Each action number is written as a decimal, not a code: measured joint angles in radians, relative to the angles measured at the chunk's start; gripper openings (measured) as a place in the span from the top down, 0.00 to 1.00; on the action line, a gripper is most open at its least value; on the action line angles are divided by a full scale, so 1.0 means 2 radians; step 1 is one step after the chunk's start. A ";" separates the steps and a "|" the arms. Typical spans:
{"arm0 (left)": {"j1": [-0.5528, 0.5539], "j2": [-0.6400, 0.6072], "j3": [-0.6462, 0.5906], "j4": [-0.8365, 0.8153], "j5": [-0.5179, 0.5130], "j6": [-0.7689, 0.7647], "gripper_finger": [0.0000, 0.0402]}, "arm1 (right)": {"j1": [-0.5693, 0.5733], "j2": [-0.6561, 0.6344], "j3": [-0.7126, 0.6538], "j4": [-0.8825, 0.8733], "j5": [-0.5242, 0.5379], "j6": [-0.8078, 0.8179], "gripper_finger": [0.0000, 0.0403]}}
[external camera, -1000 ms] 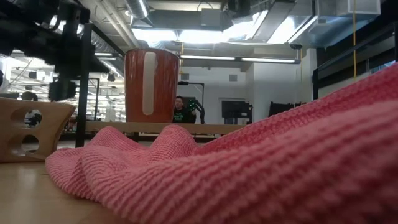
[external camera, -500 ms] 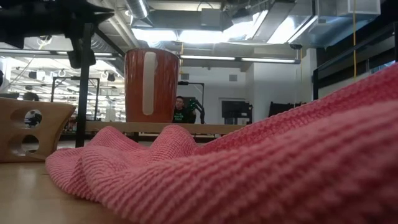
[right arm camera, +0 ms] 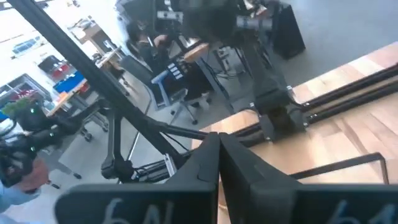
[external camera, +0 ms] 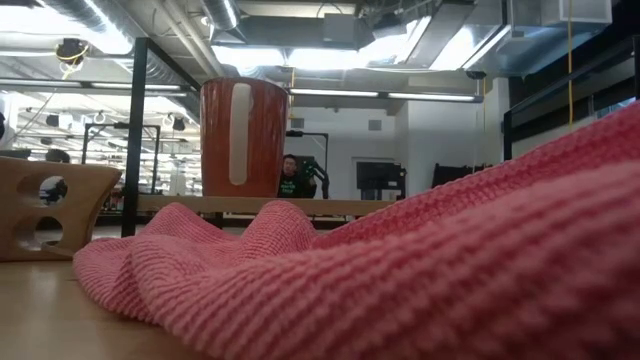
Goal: Stack small to large cups/mugs on shelf
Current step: Put blue cup on the shelf
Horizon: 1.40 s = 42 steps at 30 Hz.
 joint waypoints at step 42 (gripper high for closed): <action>0.000 0.012 0.029 -0.047 -0.050 0.059 0.95 | 0.004 0.011 0.291 -0.453 0.247 -0.097 0.97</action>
